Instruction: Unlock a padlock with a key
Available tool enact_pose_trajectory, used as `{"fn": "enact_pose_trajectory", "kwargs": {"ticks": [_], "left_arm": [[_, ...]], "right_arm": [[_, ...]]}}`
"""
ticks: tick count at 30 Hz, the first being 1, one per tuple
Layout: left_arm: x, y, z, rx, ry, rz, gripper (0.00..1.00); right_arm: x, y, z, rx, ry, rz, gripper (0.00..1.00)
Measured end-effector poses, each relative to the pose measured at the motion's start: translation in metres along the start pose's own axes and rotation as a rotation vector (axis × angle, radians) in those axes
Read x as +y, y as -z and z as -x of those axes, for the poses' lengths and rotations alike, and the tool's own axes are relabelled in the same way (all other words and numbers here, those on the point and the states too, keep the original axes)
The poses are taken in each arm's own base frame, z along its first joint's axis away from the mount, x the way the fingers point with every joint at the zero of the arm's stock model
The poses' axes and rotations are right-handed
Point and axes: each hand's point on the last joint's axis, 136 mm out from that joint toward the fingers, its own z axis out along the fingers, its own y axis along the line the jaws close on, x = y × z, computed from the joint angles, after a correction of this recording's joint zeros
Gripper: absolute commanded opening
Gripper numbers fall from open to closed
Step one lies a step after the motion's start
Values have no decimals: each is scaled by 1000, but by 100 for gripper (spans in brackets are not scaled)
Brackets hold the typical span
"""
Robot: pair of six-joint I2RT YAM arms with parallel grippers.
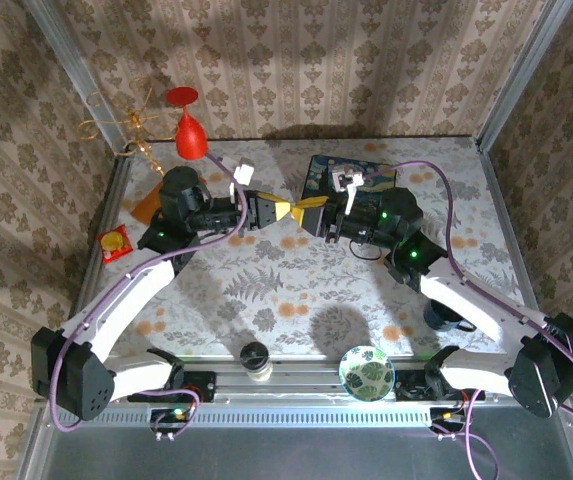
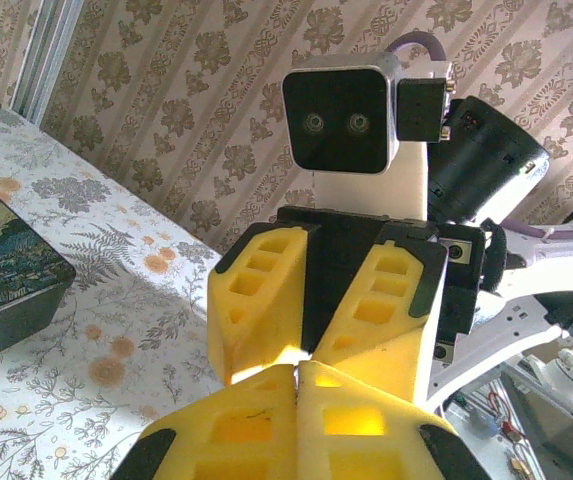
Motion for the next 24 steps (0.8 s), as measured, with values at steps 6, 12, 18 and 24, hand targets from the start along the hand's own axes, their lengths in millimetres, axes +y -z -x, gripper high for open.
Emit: {"fn": "enact_pose_trajectory", "kwargs": {"ticks": [6,12,18,24], "left_arm": [[1,-1,1,-1,-1,0,0],[4,-1,1,-2,3,6,0],[5,-1,2,-6,4,14,0],[6,-1,2,-9,10,18,0]], "right_arm": [[-1,0,-2,3,-3,-2,28],[-1,0,-3,5,-7,-2,20],[-1,0,-3,5,-7,-1,15],[0,1,-3,2,-5,0,7]]}}
